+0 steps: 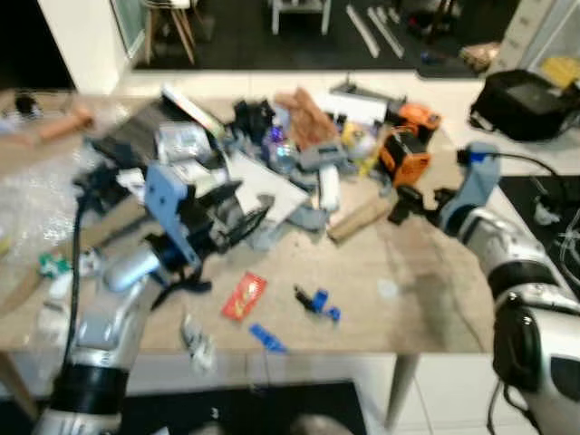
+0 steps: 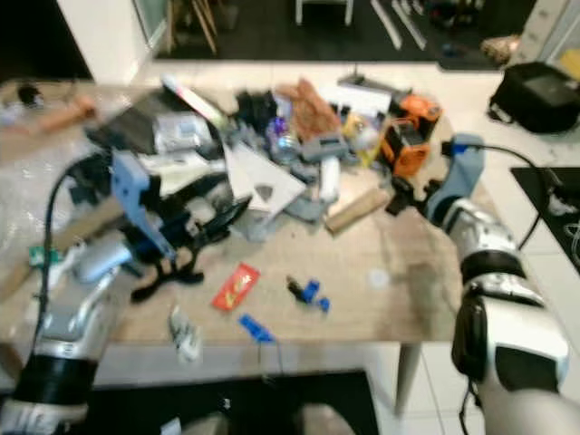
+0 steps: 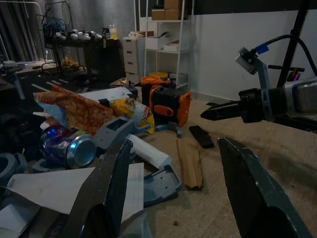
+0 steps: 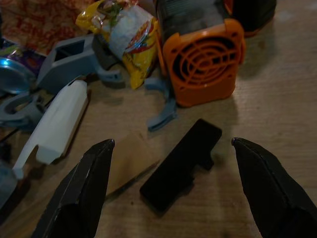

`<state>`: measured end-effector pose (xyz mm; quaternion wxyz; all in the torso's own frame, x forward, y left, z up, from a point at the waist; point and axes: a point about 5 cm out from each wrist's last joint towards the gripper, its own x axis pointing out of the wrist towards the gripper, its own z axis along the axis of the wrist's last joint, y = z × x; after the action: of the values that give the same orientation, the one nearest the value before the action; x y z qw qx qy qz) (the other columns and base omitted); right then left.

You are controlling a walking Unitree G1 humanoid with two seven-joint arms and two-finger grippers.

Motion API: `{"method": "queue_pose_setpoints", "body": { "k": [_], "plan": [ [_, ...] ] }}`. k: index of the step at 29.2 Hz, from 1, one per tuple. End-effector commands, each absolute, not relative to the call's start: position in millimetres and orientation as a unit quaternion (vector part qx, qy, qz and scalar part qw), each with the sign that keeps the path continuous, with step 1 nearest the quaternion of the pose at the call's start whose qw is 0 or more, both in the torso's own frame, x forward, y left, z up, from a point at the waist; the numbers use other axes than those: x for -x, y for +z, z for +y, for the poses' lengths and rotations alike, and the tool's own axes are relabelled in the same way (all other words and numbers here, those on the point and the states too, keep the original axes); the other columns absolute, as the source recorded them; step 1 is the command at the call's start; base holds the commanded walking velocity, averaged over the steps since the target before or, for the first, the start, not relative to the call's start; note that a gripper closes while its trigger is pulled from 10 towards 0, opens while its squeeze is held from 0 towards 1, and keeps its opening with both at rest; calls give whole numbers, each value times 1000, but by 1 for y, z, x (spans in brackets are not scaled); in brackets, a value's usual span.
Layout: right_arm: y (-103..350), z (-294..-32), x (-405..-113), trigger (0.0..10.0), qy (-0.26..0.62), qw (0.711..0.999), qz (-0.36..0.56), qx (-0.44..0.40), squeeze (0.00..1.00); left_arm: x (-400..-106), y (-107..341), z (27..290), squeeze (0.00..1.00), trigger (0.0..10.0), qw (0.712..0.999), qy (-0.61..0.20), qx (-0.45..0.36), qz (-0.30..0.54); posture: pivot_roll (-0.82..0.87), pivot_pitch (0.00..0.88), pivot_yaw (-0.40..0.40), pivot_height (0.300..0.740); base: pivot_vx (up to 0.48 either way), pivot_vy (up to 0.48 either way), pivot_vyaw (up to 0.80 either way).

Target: Picking trash to rubbish bin

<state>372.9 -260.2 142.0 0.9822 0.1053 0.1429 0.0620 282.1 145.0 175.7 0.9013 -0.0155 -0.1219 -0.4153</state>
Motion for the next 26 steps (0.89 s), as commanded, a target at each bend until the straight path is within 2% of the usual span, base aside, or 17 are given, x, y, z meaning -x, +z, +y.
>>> {"method": "queue_pose_setpoints", "body": {
  "k": [1, 4, 13, 20, 26],
  "plan": [
    [146, -253, -376, 10000, 81, 981, 137, -114, 0, -280, 172, 146, 0, 10000, 908, -401, 17, -119, -96, 0, -25, 740, 0, 0, 0],
    [150, -246, -378, 10000, 108, 978, 130, -121, 0, -278, 169, 148, 0, 10000, 914, -388, 11, -119, -96, 0, -25, 740, 0, 0, 0],
    [149, -240, -379, 10000, 122, 977, 133, -116, 0, -278, 162, 141, 0, 10000, 920, -377, 27, -105, -86, 0, -28, 740, 0, -479, 0],
    [153, -238, -380, 10000, 136, 975, 124, -126, 0, -283, 161, 145, 0, 10000, 931, -347, 21, -109, -92, 0, -24, 740, 0, 0, 0],
    [156, -224, -382, 10000, 183, 966, 109, -144, 0, -286, 160, 151, 0, 10000, 938, -330, -6, -108, -90, 0, -15, 740, 0, 0, 0]
  ]
}}
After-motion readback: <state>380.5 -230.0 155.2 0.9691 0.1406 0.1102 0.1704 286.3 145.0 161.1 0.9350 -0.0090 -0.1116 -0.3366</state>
